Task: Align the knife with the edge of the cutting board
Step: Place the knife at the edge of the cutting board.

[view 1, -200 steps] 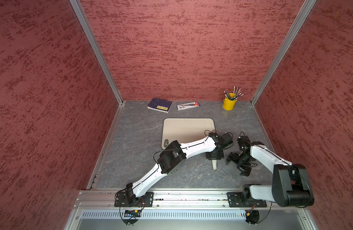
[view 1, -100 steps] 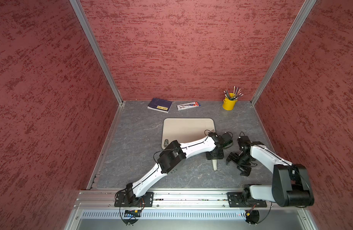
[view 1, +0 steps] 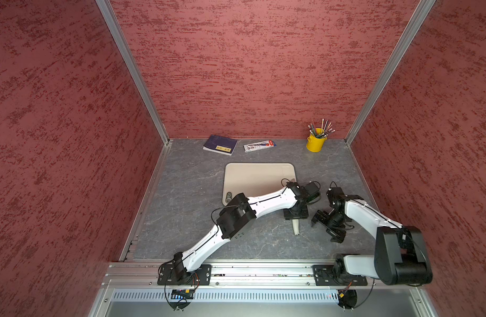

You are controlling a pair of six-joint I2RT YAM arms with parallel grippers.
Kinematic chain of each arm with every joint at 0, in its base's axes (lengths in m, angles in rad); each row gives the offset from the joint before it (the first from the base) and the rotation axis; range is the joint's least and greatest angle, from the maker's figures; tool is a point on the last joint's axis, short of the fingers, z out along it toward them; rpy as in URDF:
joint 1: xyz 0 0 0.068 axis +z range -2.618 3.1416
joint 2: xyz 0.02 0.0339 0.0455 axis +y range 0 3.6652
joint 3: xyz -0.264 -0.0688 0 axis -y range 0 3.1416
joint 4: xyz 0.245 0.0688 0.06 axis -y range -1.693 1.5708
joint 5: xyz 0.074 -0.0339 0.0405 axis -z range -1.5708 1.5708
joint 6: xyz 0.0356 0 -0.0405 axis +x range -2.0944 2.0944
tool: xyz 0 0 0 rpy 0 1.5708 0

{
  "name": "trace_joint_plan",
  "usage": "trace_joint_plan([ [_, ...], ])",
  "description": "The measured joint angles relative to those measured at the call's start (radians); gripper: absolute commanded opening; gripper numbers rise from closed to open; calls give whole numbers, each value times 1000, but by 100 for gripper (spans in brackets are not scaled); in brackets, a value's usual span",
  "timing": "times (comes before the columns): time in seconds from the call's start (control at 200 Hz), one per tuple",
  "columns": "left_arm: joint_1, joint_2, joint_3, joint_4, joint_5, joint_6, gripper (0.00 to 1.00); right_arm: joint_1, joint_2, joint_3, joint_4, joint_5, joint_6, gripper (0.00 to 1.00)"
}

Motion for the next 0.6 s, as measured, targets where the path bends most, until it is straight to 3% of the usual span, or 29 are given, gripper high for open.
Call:
trace_joint_plan([
  [0.24,0,0,0,0,0,5,44,0,0,0,0,-1,0,98],
  [0.601,2,0,0,0,0,7,42,0,0,0,0,-2,0,98],
])
